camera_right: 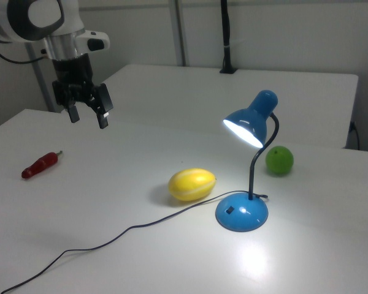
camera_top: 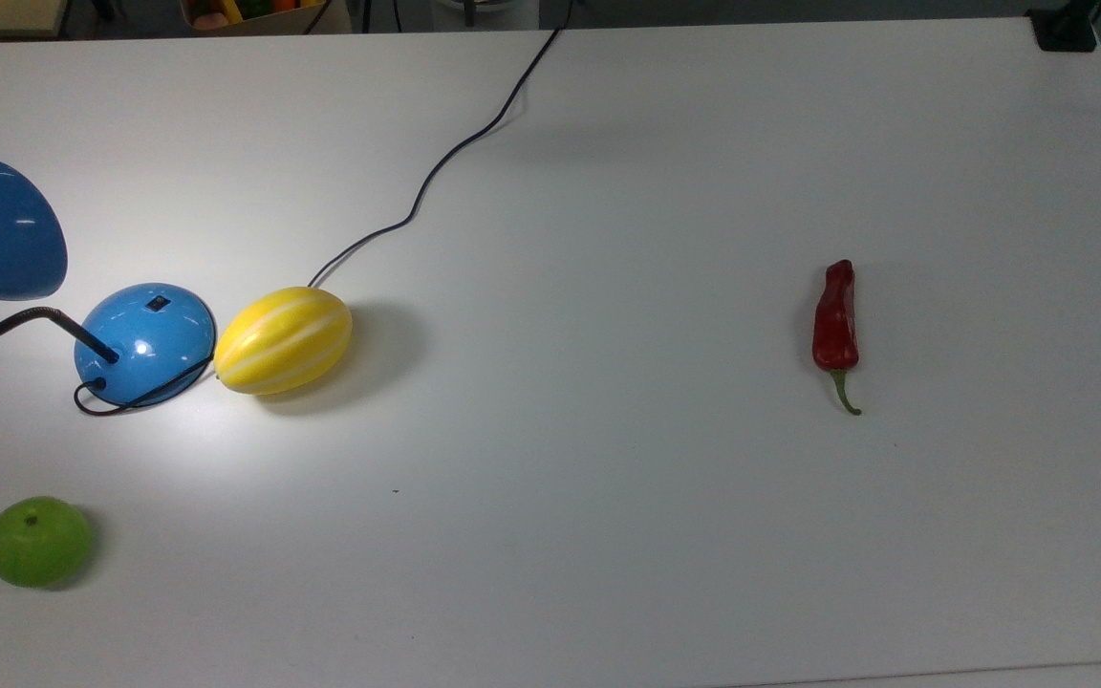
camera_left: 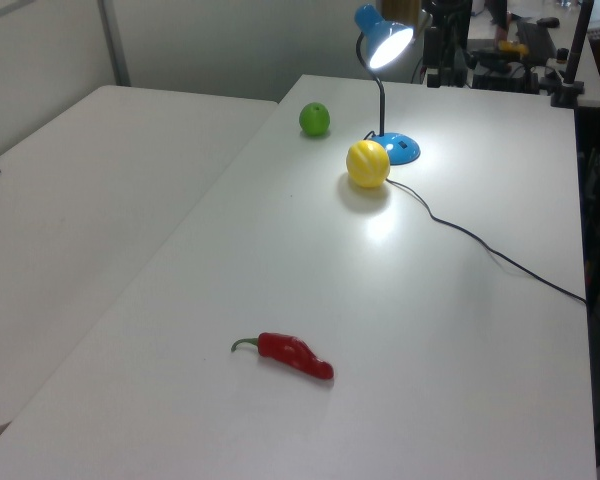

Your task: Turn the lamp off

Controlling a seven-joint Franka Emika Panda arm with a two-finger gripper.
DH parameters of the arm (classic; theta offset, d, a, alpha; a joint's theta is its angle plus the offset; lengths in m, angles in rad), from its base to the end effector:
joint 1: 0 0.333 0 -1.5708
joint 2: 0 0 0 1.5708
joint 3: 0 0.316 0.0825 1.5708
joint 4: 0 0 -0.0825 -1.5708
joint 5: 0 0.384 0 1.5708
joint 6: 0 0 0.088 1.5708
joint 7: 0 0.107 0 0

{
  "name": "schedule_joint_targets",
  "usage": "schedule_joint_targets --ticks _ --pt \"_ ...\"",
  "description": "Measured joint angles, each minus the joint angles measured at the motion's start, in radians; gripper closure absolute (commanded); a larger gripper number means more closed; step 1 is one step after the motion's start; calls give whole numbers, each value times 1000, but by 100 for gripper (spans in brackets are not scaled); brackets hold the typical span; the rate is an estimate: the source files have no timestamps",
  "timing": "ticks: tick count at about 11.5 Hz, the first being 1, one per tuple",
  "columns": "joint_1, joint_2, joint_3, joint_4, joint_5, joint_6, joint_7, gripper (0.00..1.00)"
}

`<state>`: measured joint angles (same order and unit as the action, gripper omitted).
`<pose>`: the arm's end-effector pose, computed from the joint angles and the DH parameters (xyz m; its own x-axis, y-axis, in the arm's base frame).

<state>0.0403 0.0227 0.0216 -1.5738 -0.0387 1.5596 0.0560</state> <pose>0.5588 0.0303 0.6096 0.9994 0.0055 -0.0347 0.0069 -0.9992 0.0402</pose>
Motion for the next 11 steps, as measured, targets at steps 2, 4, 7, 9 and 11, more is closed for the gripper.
schedule_joint_targets --ticks 2,4,7,9,11 --pt "0 0 0 0 0 0 0 0" --pt "-1 0 0 0 0 0 0 0" --pt "-1 0 0 0 0 0 0 0" --pt "-1 0 0 0 0 0 0 0" --pt "-1 0 0 0 0 0 0 5"
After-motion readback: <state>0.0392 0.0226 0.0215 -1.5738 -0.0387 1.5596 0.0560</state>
